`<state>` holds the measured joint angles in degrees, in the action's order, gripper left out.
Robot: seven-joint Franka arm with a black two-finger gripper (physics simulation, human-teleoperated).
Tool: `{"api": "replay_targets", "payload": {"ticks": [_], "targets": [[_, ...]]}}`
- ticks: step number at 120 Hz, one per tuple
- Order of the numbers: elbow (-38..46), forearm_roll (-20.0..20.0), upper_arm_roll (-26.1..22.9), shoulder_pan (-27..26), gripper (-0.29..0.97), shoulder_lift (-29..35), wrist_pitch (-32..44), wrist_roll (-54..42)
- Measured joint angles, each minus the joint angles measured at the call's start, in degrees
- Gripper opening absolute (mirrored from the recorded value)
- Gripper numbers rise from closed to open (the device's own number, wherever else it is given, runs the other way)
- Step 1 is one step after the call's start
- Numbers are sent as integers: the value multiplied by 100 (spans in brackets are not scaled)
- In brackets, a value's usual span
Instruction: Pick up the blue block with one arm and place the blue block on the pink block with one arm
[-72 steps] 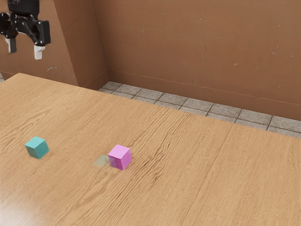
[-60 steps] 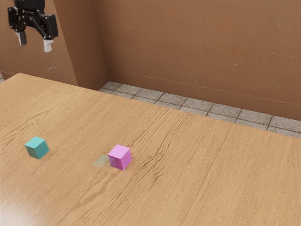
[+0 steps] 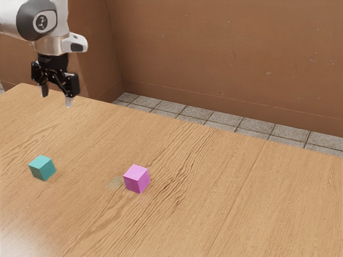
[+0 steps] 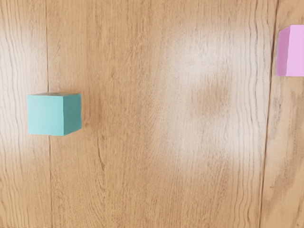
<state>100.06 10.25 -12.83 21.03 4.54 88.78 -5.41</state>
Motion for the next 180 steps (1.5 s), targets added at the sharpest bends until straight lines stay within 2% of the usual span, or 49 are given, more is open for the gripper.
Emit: {"api": "replay_targets", "payload": {"ticks": [18, 38, 84, 97, 111, 132, 180], "targets": [[1180, -16, 390, 89, 68, -21, 1060, 5], [2039, 69, 780, 51, 68, -42, 2067, 5], [2879, 656, 1999, 91, 68, -145, 3440, -252], [2875, 703, 2218, 154, 68, -404, 3783, -376], [2663, 694, 2236, 350, 68, -843, 4014, -476], [2385, 624, 2113, 41, 68, -1292, 4183, -572], [2044, 491, 2189, 85, 68, -1865, 4347, -714]]}}
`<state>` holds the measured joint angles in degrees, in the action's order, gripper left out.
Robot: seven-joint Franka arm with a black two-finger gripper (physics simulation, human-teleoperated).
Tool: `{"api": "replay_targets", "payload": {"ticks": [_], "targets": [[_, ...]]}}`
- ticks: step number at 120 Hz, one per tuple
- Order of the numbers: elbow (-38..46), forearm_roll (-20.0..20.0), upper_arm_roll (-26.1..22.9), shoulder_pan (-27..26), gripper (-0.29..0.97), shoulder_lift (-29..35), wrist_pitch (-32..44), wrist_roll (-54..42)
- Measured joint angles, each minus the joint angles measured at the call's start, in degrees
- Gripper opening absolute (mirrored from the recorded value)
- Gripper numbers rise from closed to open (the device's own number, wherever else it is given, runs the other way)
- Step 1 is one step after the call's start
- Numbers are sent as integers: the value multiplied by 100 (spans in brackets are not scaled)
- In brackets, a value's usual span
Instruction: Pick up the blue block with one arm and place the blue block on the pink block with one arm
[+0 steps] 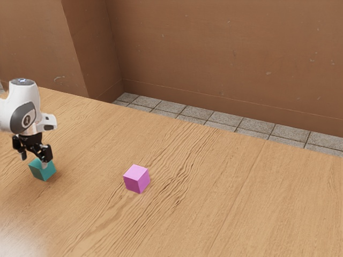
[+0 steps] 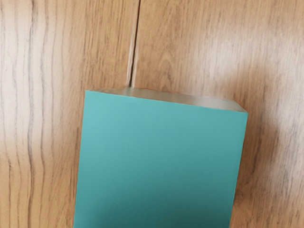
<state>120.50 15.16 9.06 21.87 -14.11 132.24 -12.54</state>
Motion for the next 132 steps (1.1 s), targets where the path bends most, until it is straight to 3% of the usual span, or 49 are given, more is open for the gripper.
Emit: {"api": "replay_targets", "payload": {"ticks": [63, 92, 119, 132], "targets": [[-439, -47, -56, 80, 68, -671, 50, -85], [-439, -143, -184, 140, 45, -721, 37, -93], [-428, -168, -247, 179, 36, -625, 9, -59], [-412, -162, -516, 217, 33, -314, -139, -32]]}}
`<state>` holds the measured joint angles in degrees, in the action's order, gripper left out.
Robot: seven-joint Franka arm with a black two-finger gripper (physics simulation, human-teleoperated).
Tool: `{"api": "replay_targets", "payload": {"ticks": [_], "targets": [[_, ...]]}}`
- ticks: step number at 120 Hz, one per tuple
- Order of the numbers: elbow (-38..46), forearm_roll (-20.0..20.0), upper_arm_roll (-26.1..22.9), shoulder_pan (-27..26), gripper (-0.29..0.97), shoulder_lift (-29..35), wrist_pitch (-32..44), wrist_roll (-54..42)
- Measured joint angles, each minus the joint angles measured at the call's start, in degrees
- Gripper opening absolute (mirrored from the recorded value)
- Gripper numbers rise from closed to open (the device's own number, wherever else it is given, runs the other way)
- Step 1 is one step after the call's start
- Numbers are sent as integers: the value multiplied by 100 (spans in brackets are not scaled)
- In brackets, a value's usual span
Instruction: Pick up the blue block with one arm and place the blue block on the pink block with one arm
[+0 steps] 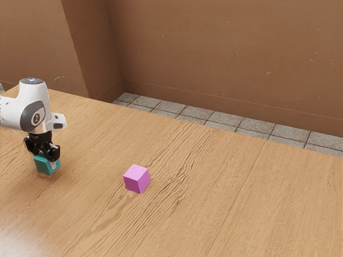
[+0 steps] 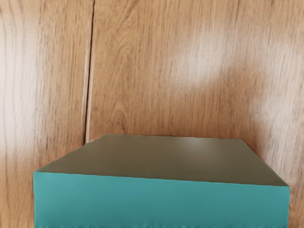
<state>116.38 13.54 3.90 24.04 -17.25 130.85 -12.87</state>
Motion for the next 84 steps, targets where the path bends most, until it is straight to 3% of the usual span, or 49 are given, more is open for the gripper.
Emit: {"api": "replay_targets", "payload": {"ticks": [48, 84], "targets": [[-396, -352, -1060, -9, 23, 244, -406, 208], [-164, -401, -1831, -8, 23, 670, -583, 541]]}}
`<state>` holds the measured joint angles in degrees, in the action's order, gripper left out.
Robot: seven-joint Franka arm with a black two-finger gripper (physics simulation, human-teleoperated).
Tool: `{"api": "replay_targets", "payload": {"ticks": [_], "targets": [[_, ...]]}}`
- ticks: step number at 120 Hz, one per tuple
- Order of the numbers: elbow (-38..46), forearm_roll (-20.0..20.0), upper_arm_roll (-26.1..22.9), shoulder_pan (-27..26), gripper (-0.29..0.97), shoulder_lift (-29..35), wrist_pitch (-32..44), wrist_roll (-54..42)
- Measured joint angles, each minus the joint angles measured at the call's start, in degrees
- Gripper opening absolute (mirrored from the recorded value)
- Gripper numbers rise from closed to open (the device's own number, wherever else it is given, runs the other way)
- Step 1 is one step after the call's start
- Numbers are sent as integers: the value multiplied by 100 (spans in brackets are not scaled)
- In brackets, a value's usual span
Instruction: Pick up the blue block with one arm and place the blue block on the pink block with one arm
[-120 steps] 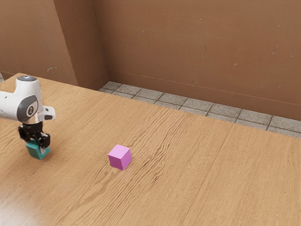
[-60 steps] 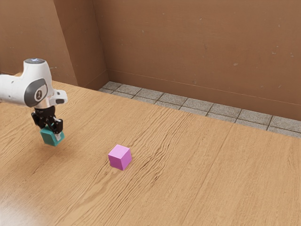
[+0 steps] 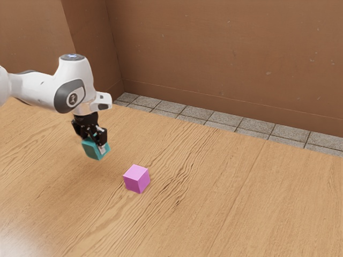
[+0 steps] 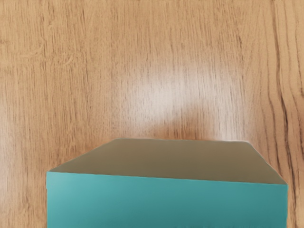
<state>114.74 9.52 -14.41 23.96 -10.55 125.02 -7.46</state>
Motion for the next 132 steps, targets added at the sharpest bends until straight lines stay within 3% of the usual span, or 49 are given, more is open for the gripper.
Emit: {"api": "replay_targets", "payload": {"ticks": [52, 132], "targets": [[225, -22, -870, -13, 22, 250, -148, 629], [186, -44, -953, -342, 23, 13, -151, 1297]]}}
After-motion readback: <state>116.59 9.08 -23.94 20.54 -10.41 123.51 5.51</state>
